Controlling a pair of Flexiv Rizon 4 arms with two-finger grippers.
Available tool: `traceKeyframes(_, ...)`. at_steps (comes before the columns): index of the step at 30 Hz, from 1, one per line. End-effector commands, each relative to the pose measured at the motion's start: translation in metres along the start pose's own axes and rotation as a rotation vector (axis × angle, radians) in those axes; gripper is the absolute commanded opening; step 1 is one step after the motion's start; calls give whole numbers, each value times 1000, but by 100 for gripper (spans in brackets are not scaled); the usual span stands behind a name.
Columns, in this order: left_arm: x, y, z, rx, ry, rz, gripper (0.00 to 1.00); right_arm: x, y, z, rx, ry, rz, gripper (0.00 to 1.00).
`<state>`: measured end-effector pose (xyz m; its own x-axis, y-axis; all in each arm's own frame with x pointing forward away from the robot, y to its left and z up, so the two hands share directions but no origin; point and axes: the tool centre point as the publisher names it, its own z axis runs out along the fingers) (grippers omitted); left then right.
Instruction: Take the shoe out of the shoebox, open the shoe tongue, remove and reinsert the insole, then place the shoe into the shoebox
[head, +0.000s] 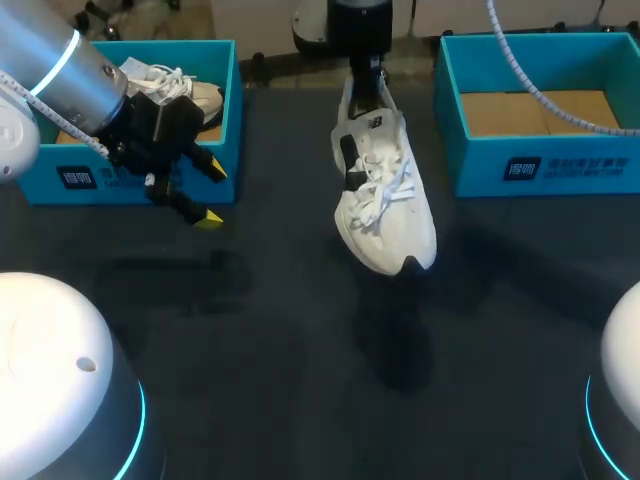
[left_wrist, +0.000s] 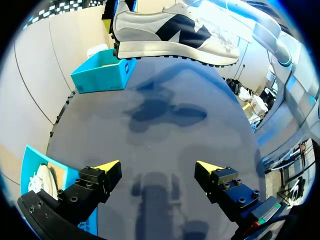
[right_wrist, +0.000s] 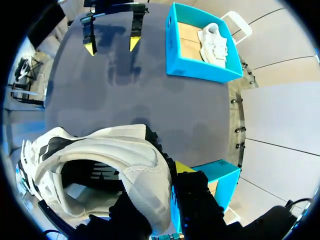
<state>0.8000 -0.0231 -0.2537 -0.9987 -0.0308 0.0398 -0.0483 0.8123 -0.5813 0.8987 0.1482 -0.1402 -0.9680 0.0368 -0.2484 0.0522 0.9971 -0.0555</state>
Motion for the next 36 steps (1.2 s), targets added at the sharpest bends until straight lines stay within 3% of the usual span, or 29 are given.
traceKeyframes(1,1,0,0,-3,-1,0,100,0,-1,-1,-2,0,0,0)
traceKeyframes(10,1,0,0,-3,-1,0,100,0,-5,1,-15,11,-10,0)
traceKeyframes(20,1,0,0,-3,-1,0,100,-37,-37,22,-61,38,-77,0)
traceKeyframes(30,1,0,0,-3,-1,0,100,-74,-73,32,-42,26,-210,0)
traceKeyframes(36,1,0,0,-3,-1,0,100,-89,-117,37,-23,6,-190,0)
